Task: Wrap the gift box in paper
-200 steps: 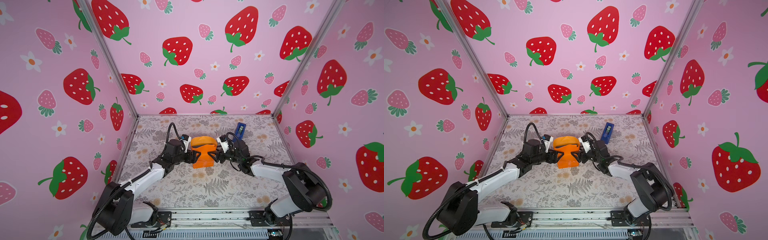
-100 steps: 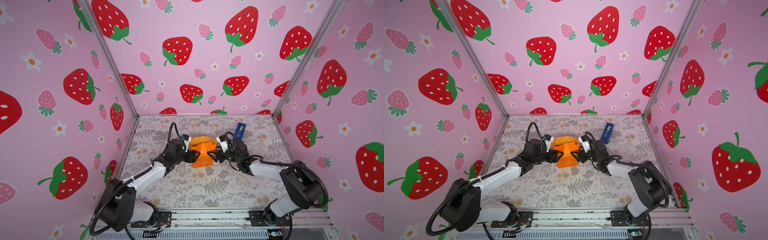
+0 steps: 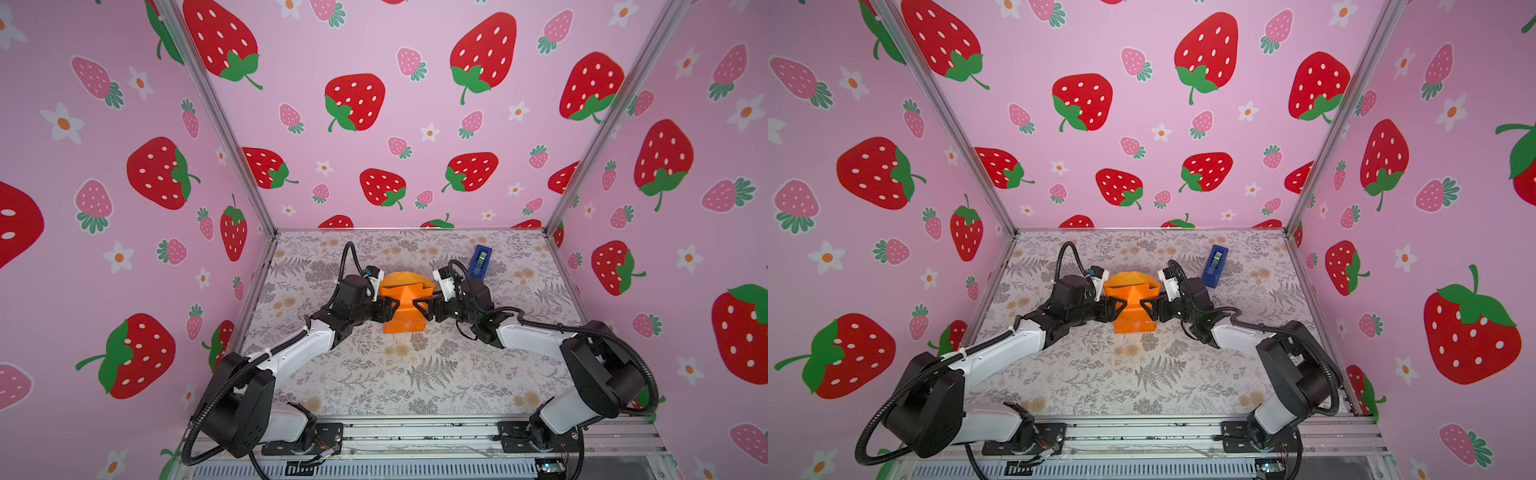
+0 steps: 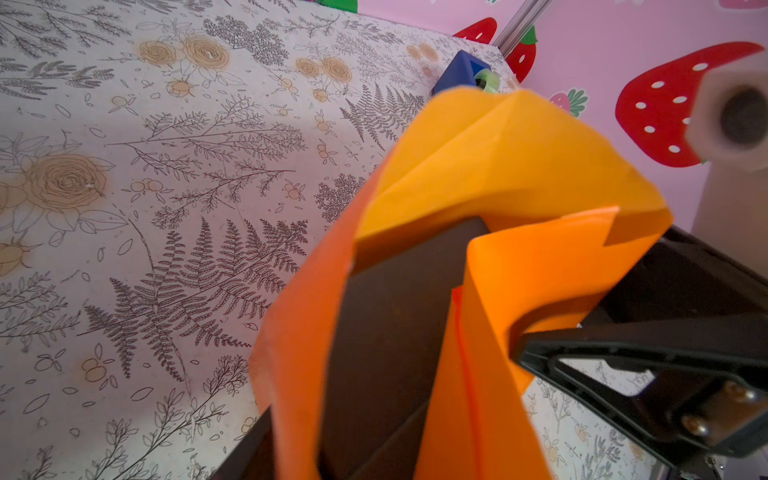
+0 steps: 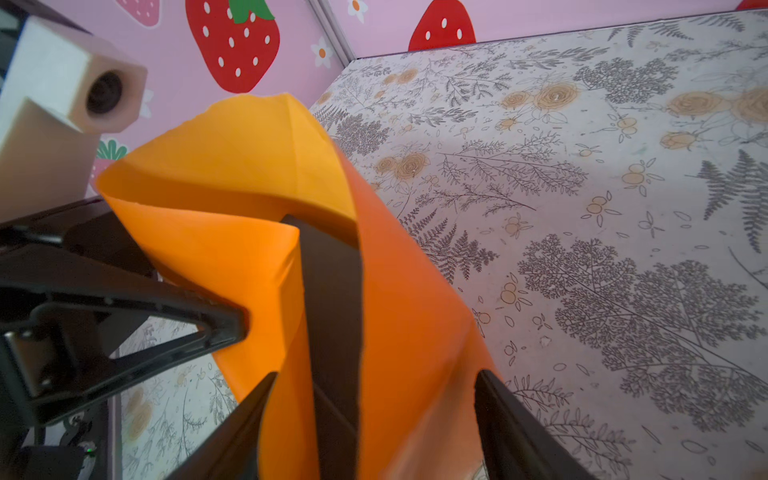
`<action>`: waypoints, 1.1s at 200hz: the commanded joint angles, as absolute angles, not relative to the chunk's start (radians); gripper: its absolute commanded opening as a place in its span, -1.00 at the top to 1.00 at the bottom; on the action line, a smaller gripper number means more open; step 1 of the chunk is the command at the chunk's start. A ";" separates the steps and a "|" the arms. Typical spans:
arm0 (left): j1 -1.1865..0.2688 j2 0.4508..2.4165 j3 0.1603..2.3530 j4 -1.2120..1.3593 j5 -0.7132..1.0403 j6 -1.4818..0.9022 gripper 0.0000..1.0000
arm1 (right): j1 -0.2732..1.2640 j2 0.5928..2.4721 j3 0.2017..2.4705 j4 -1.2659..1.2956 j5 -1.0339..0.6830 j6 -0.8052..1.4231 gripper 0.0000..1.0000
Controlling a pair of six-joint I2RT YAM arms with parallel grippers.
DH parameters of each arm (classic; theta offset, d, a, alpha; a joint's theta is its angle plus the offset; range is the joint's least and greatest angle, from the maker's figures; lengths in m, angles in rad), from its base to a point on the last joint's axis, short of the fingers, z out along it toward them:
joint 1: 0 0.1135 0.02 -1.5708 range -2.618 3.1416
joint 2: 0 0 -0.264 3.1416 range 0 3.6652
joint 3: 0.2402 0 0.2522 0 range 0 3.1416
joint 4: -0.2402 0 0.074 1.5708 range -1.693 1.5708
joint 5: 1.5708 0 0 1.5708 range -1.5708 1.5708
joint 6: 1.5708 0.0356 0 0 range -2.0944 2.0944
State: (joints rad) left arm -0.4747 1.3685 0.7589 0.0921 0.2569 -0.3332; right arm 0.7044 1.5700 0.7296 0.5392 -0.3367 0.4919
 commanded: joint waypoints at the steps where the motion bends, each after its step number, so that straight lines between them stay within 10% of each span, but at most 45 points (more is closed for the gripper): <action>1: -0.476 1.395 0.784 0.033 0.218 -0.345 -0.18 | 0.725 1.582 0.736 0.571 -0.232 0.595 -0.45; 72: -0.492 1.436 0.810 0.007 0.224 -0.351 -0.13 | 0.809 1.626 0.776 0.555 -0.004 0.693 -0.44; 157: -0.486 1.361 0.855 -0.049 0.174 -0.365 -0.32 | 0.823 1.627 0.754 0.517 0.095 0.698 0.05; 220: -0.460 1.441 0.902 -0.021 0.105 -0.446 0.00 | 0.824 1.638 0.758 0.514 0.073 0.702 0.12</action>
State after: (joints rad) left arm -0.4667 1.3937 0.8520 -0.0231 0.1509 -0.4023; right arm 0.8165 1.6169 0.7643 0.5743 0.0650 0.6884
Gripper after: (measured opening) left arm 0.521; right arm 0.445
